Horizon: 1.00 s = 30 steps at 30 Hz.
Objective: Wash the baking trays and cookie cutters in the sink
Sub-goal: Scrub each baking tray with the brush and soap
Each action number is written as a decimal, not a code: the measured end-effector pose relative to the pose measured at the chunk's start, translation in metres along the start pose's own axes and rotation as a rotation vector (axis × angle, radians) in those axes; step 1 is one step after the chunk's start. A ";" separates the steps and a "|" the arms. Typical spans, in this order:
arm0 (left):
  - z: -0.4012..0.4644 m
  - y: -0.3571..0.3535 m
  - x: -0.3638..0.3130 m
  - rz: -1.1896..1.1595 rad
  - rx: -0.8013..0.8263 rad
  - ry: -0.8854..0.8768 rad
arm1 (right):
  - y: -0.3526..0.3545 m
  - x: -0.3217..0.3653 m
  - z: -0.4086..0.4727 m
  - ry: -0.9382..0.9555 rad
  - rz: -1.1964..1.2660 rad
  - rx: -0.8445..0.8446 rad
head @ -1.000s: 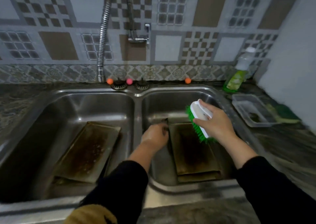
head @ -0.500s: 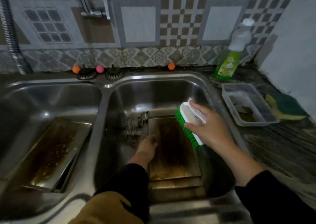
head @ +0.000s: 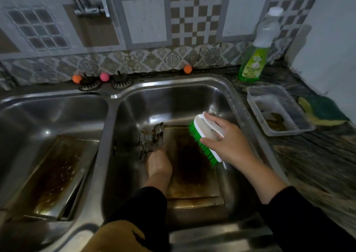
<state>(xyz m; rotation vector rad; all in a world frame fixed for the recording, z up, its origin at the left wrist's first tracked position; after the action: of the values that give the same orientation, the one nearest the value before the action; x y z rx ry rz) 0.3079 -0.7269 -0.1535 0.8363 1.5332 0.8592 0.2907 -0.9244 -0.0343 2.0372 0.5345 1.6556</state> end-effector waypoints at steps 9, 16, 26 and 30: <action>-0.007 0.005 -0.005 -0.306 0.037 -0.001 | 0.053 0.020 0.007 0.028 -0.062 -0.184; -0.020 0.014 -0.013 -0.513 0.040 -0.022 | 0.139 0.002 0.048 -0.159 -0.230 -0.434; -0.023 0.038 -0.024 -0.832 -0.109 -0.077 | 0.139 -0.028 0.068 -0.279 -0.387 -0.360; -0.027 0.055 -0.042 -0.872 -0.182 -0.166 | 0.138 0.014 0.053 -0.103 -0.281 -0.410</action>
<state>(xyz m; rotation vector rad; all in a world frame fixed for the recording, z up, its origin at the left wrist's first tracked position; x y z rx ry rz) 0.2885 -0.7392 -0.0827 0.0549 1.4418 0.2626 0.3468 -1.0348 0.0469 1.6539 0.3859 1.3560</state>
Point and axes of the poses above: each hand's wrist, its own z-axis towards the middle knuckle, its own y-axis out of the back of the hand, x = y × z, the point moved 2 cm from there along z, towards the middle knuckle, and after that the axes turned 12 degrees about -y, right-handed, at the moved point
